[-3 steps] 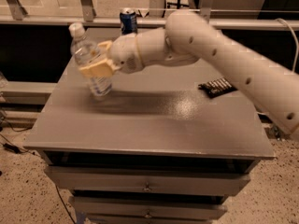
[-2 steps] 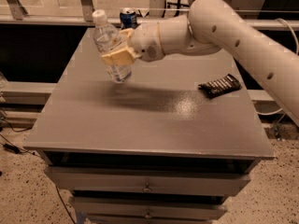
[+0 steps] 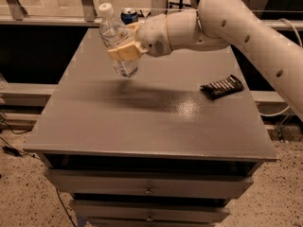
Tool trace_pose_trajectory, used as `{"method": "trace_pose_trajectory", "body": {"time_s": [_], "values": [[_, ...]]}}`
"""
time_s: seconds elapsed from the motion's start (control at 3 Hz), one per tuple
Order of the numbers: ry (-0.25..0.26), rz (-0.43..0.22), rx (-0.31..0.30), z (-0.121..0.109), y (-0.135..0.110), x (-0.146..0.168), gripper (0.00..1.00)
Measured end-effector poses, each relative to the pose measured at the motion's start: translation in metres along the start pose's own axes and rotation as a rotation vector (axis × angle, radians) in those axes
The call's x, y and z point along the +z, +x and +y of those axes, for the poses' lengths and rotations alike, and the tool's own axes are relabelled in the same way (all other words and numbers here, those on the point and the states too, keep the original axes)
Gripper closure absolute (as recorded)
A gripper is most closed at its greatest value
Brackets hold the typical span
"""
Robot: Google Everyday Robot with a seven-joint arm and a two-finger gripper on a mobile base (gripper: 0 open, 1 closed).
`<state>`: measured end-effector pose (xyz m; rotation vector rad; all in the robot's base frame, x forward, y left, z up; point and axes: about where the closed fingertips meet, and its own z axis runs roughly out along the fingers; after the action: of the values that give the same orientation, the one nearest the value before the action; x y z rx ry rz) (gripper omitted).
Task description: Move blue plastic bottle near rxbar chocolate
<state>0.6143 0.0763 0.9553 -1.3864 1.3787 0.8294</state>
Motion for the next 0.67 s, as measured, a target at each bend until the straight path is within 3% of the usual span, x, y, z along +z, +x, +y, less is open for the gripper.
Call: {"method": "trace_pose_trajectory", "body": {"time_s": [0.67], "values": [[0.204,0.024,-0.036,-0.045,0.005,-0.106,1.00]]}}
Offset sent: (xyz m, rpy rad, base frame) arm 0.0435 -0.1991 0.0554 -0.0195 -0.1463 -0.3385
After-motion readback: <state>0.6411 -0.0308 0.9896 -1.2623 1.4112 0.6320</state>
